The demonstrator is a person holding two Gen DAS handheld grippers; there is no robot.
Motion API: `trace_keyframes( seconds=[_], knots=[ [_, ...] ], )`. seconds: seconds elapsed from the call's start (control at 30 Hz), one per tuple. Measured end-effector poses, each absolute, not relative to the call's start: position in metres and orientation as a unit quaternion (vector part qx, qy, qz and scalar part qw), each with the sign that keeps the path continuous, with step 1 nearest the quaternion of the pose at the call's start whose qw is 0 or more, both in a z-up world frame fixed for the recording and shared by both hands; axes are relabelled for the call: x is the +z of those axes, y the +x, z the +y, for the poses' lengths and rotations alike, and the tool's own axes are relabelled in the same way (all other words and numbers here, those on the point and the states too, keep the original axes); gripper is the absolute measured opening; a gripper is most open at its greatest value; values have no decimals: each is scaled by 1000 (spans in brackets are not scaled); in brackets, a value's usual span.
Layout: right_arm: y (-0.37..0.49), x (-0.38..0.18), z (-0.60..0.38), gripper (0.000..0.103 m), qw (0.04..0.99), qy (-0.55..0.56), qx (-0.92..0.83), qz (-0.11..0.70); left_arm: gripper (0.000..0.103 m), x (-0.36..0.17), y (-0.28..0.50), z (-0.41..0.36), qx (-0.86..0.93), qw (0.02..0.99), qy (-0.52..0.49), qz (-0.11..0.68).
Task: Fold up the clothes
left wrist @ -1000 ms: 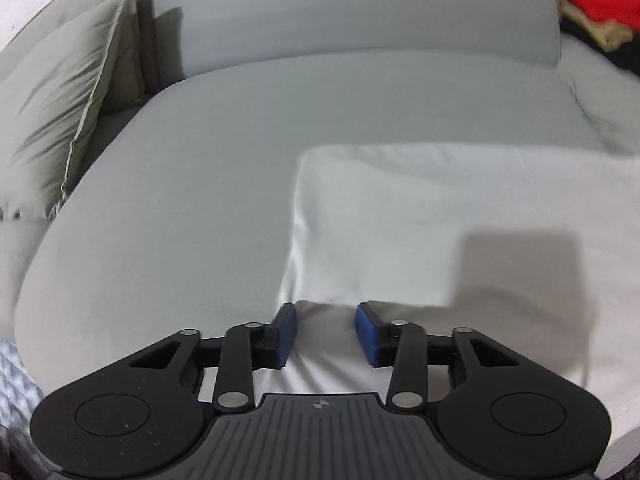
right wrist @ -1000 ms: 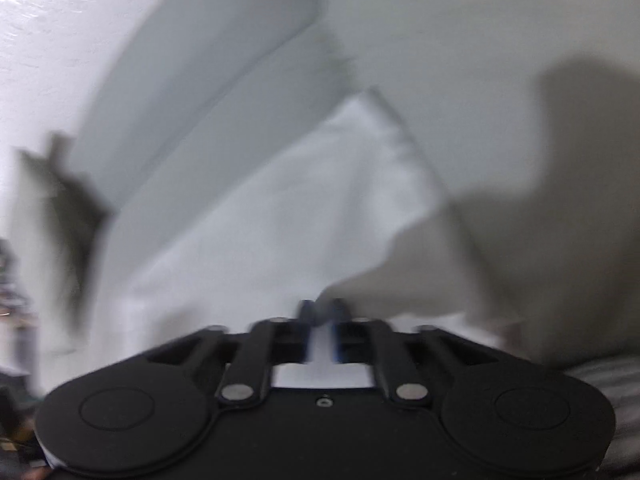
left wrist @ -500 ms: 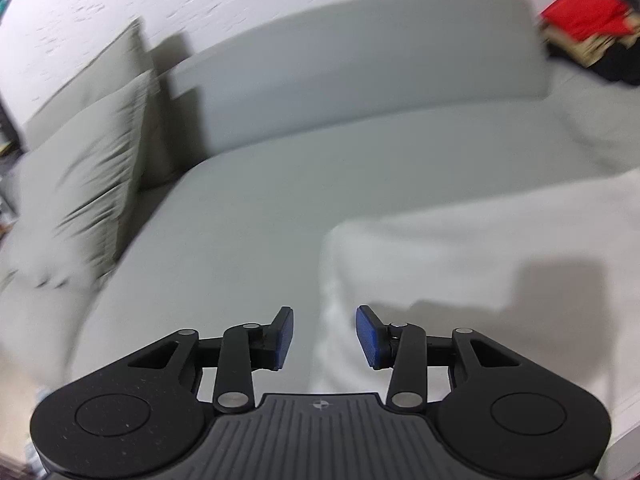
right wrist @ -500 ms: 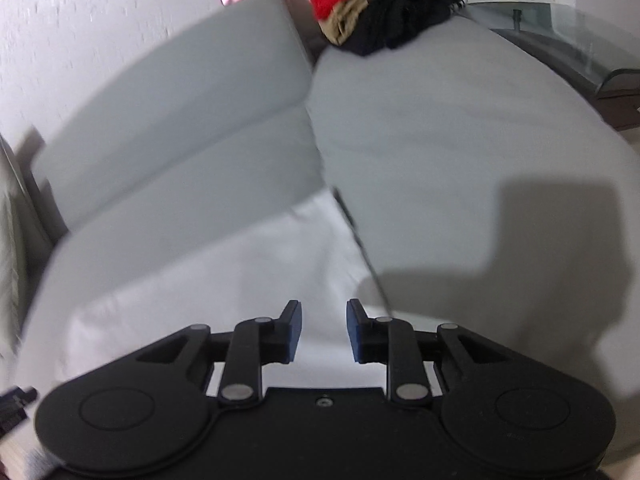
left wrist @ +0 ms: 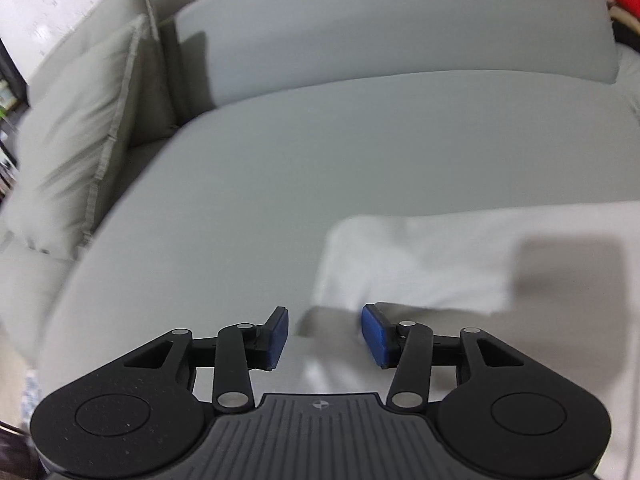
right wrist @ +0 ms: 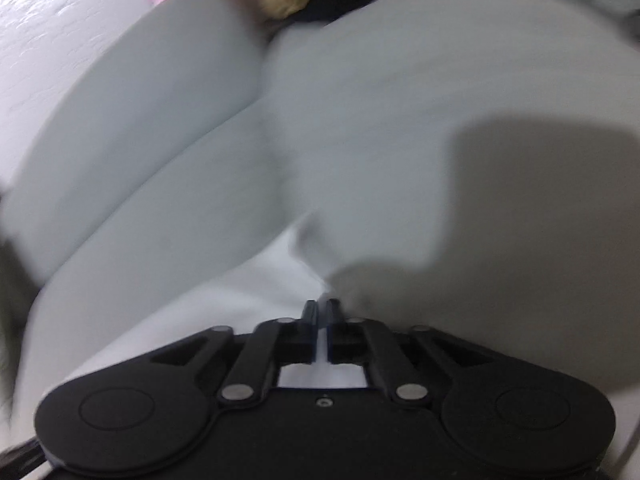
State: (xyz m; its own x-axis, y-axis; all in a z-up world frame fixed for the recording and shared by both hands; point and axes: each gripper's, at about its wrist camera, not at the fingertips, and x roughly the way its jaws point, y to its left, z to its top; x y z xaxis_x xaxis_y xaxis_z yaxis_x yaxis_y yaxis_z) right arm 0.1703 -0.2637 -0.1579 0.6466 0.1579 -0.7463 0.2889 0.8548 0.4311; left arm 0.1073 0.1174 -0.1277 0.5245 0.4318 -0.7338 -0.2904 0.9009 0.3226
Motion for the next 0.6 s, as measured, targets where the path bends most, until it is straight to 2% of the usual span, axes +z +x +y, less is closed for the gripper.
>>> trace_keyframes(
  seconds=[0.07, 0.13, 0.17, 0.27, 0.3, 0.37, 0.5, 0.6],
  knots=[
    [162, -152, -270, 1, 860, 291, -40, 418, 35, -115, 91, 113, 183, 885, 74, 421],
    [152, -142, -263, 12, 859, 293, -24, 419, 35, -106, 73, 103, 127, 903, 49, 407],
    [145, -138, -256, 13, 857, 291, -6, 424, 37, -105, 65, 96, 94, 908, 36, 406],
    [124, -132, -232, 14, 849, 278, 57, 445, 38, -114, 50, 75, 45, 903, 29, 426],
    [118, -133, -223, 14, 849, 263, 72, 453, 44, -118, 46, 67, 33, 899, 30, 435],
    [106, -135, -211, 13, 852, 221, 75, 469, 45, -123, 39, 59, 41, 894, 48, 443],
    [80, -131, -218, 13, 855, 167, 5, 491, 44, -113, 21, 64, 74, 880, 66, 464],
    [53, -116, -237, 14, 854, 190, -10, 485, 39, -94, -11, 77, 91, 893, 63, 436]
  ],
)
